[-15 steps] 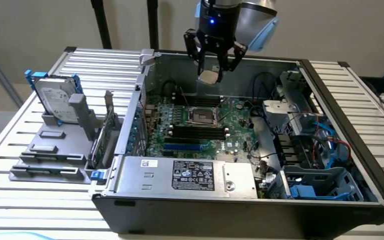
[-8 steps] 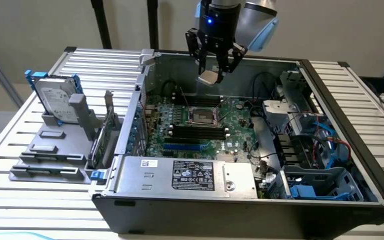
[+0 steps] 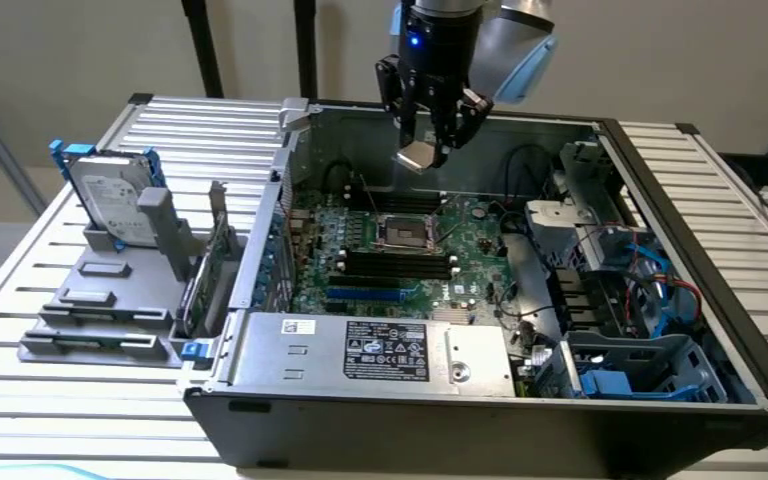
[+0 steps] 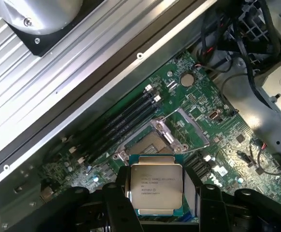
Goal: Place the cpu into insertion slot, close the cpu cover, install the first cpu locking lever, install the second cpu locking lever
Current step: 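Place the cpu into insertion slot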
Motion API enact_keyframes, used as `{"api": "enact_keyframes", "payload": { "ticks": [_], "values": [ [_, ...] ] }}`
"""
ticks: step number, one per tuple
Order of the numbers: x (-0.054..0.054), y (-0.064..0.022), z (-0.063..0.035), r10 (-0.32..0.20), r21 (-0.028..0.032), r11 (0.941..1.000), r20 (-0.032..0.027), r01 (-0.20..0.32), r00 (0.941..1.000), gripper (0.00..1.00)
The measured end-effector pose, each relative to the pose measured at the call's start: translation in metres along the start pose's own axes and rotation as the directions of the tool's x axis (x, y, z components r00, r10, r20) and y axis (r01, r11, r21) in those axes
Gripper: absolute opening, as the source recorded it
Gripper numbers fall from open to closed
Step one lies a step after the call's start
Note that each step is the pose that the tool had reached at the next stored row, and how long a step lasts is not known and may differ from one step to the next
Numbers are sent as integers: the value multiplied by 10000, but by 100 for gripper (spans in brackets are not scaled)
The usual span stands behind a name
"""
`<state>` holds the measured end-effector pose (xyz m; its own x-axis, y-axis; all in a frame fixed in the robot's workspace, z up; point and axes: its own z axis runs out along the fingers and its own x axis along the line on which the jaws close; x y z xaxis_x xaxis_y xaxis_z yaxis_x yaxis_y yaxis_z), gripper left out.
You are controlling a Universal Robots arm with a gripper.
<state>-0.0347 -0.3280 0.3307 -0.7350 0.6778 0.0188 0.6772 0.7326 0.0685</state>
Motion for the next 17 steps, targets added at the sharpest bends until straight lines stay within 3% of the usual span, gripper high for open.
{"api": "enact_keyframes", "payload": {
  "ticks": [5,9,13,17],
  "values": [
    [0,0,3,912,-19,9958,62,-912,9958,54],
    [0,-1,5,1625,-39,9867,109,-1624,9867,54],
    [0,-1,8,2344,-63,9721,155,-2343,9720,54],
    [0,-1,10,3040,-89,9527,200,-3039,9525,54]
  ]
}}
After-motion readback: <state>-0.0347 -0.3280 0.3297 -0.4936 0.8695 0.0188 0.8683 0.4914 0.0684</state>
